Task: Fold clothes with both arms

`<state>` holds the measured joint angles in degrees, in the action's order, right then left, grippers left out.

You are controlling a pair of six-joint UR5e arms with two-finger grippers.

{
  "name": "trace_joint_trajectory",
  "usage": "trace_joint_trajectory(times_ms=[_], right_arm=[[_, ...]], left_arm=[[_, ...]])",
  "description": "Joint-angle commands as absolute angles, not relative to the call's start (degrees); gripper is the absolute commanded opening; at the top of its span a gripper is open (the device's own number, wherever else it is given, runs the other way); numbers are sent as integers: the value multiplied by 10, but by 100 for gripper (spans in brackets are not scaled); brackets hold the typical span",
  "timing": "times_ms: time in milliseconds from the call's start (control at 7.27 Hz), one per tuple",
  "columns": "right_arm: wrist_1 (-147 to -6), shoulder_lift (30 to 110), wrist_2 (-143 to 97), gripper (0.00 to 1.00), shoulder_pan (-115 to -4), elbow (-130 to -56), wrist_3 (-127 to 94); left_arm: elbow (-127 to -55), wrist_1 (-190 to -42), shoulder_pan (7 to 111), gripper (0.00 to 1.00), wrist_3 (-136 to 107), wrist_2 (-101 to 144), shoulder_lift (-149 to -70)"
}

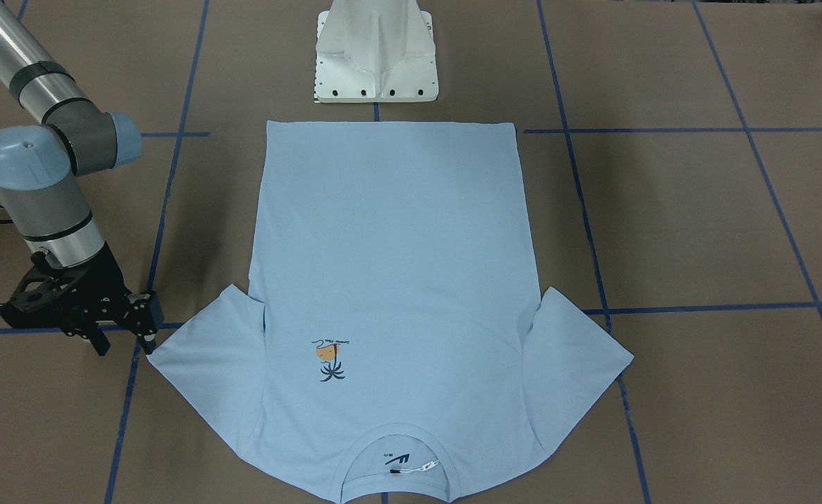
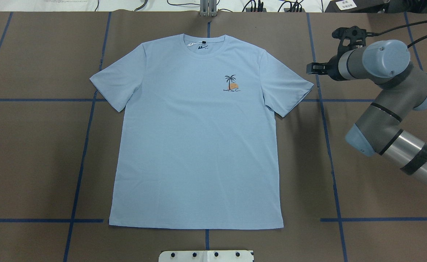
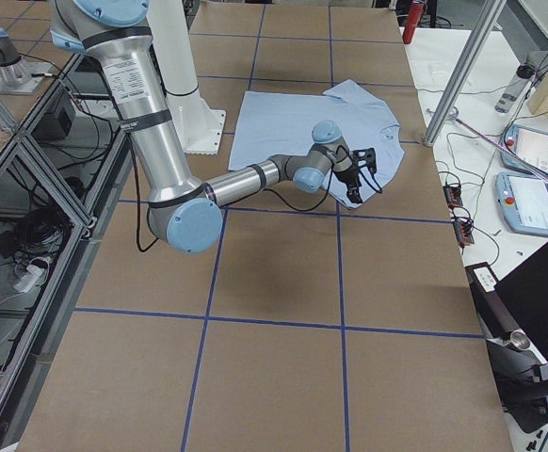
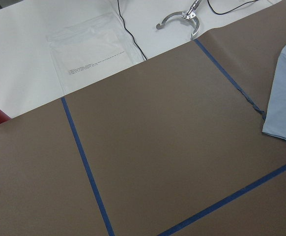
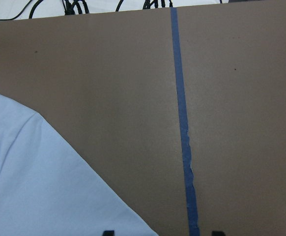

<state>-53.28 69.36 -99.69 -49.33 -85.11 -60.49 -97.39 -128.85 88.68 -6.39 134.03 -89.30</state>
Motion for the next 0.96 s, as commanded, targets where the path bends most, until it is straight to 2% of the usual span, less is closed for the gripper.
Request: trace_joint_trajectory(times_ms=[0, 275, 550, 825], right_arm=[[-482, 691, -995, 65, -489, -804, -608], [-468, 691, -994, 59, -477, -793, -615], [-468, 691, -973, 57, -458, -792, -615], [-468, 690, -973, 48, -457, -791, -616]], left_arm=[[-972, -1289, 887, 100, -63, 1340, -893], [-968, -1302, 887, 100, -63, 1343, -892], [-968, -1302, 887, 100, -63, 1343, -892], [-967, -1302, 887, 100, -63, 1345, -892]])
